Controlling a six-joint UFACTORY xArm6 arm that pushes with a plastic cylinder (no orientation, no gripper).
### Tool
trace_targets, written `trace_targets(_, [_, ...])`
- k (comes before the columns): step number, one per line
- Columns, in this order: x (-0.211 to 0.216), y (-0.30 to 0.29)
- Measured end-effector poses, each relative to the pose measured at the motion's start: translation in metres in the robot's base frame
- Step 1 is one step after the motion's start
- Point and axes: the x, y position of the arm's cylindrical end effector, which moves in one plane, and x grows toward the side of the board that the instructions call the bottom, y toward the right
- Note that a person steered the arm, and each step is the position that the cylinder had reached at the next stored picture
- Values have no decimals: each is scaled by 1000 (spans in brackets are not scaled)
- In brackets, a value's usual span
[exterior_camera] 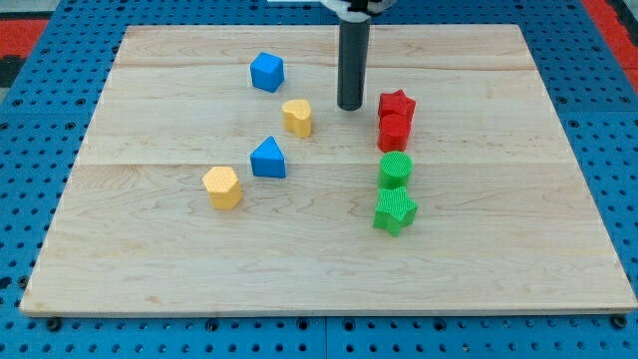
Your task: Push the yellow heart vertically up to the hexagon
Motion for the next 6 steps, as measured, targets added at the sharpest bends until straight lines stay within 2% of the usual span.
trace_targets(1, [12,-41])
trace_targets(2, [25,-17])
trace_targets(3, [37,-35])
trace_targets(4, [37,-87])
trace_targets(5, [19,-71])
trace_targets(6, [-42,-17])
